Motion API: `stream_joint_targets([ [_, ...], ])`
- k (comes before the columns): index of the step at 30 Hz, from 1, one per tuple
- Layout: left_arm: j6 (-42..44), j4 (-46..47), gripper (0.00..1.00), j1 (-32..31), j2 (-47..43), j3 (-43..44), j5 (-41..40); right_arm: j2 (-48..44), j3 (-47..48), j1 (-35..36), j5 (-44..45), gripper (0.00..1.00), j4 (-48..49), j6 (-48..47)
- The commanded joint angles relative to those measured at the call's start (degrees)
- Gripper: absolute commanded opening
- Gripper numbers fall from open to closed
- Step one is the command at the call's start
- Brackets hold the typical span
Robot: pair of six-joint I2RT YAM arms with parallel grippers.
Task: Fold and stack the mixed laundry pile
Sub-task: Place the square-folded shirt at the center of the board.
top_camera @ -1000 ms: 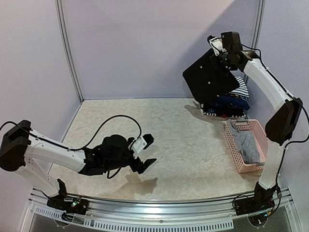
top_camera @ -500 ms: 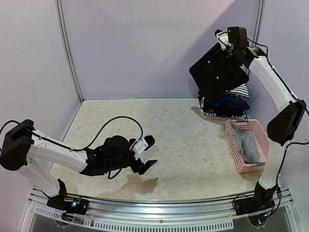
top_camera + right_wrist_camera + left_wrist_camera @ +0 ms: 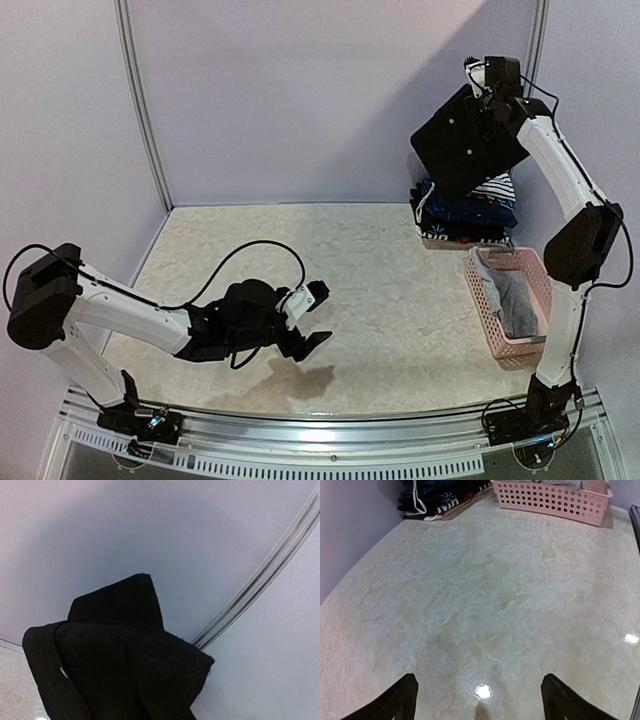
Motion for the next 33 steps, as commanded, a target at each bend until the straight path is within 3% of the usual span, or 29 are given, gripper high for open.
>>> stream_joint_targets([
  [1, -0.53, -0.72, 0.87, 0.46, 2.13, 2.16, 0.19, 4.26, 3.53, -1.98, -1.30, 0.00, 4.28, 2.11],
  [33, -1.45, -4.65, 0.87, 0.56, 13.04, 12.84, 2.45, 24.71, 7.16, -16.42, 0.80, 0.00, 19.55, 16.52],
])
